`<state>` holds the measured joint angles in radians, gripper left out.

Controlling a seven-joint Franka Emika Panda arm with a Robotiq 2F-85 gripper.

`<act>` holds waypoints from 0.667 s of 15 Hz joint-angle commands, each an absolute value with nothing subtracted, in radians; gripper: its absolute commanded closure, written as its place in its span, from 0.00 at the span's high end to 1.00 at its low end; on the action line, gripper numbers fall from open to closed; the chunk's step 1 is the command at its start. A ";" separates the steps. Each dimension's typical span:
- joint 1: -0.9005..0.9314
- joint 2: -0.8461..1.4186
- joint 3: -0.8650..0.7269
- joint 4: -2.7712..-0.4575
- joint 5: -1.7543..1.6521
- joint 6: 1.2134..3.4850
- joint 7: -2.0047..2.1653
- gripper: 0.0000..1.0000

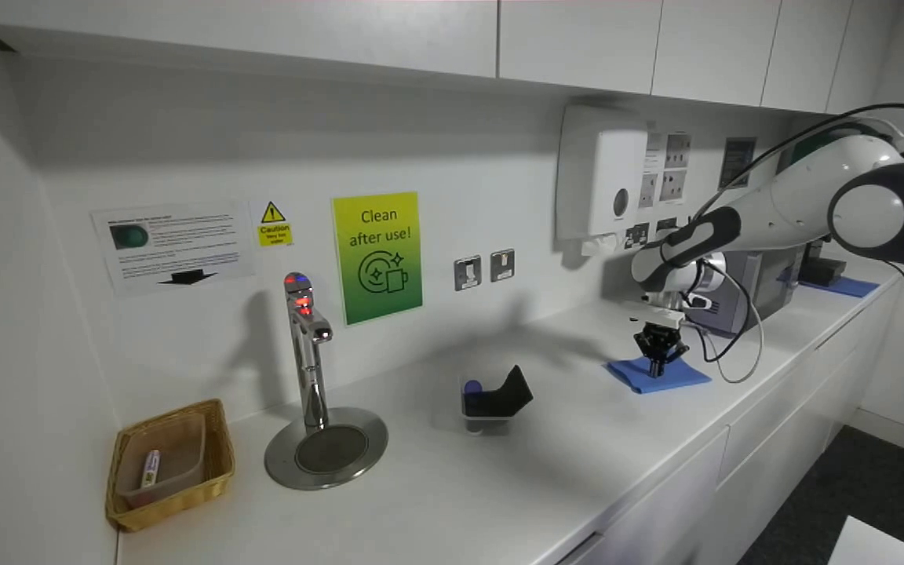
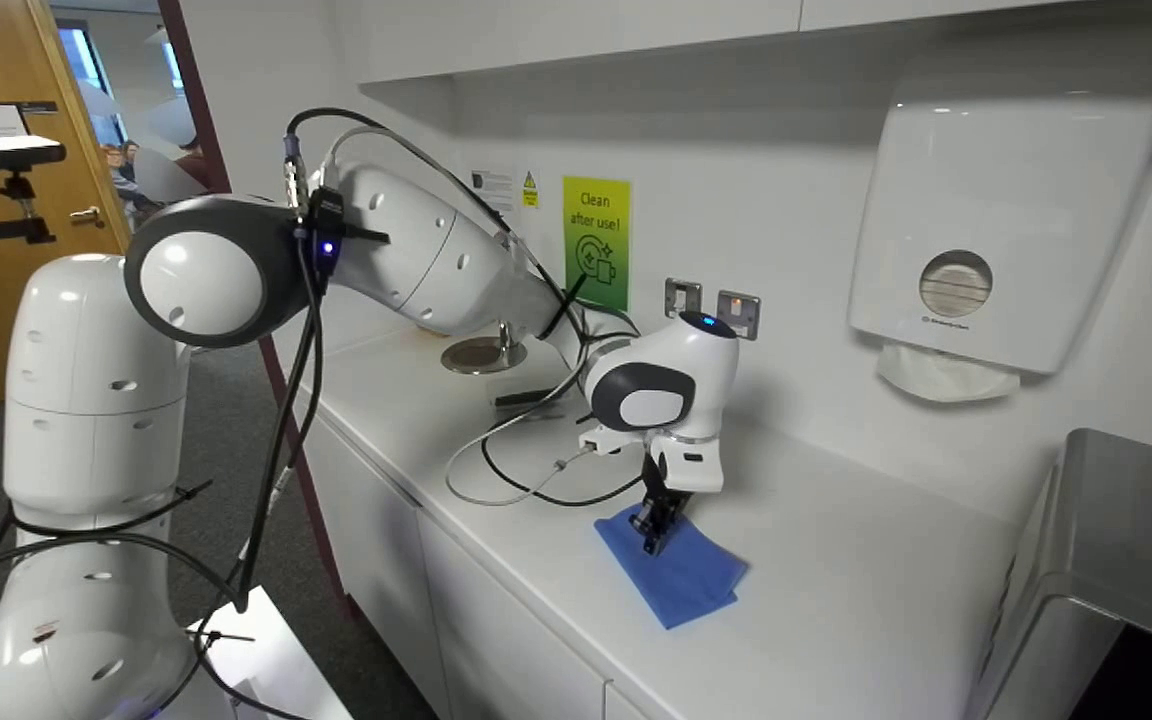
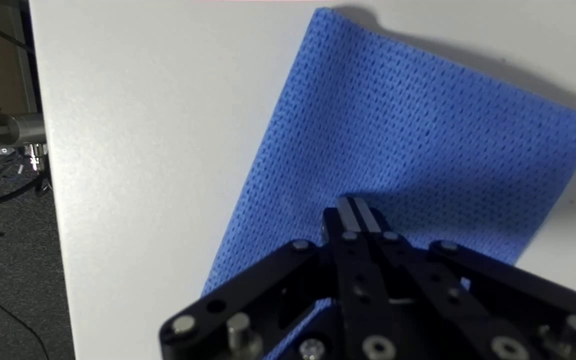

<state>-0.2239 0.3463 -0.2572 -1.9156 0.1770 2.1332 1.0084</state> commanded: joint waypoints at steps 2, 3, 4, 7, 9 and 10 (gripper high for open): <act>-0.214 0.420 -0.283 -1.850 0.127 2.186 1.079 0.00; -0.215 0.432 -0.286 -1.834 0.120 2.196 1.093 0.00; -0.218 0.447 -0.288 -1.812 0.119 2.196 1.102 0.00; -0.227 0.494 -0.295 -1.732 0.123 2.184 1.132 0.00; -0.233 0.529 -0.298 -1.672 0.131 2.172 1.145 0.00; -0.237 0.546 -0.298 -1.641 0.137 2.166 1.152 0.00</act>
<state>-0.2260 0.4731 -0.2915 -1.7445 0.1341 2.1760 1.1196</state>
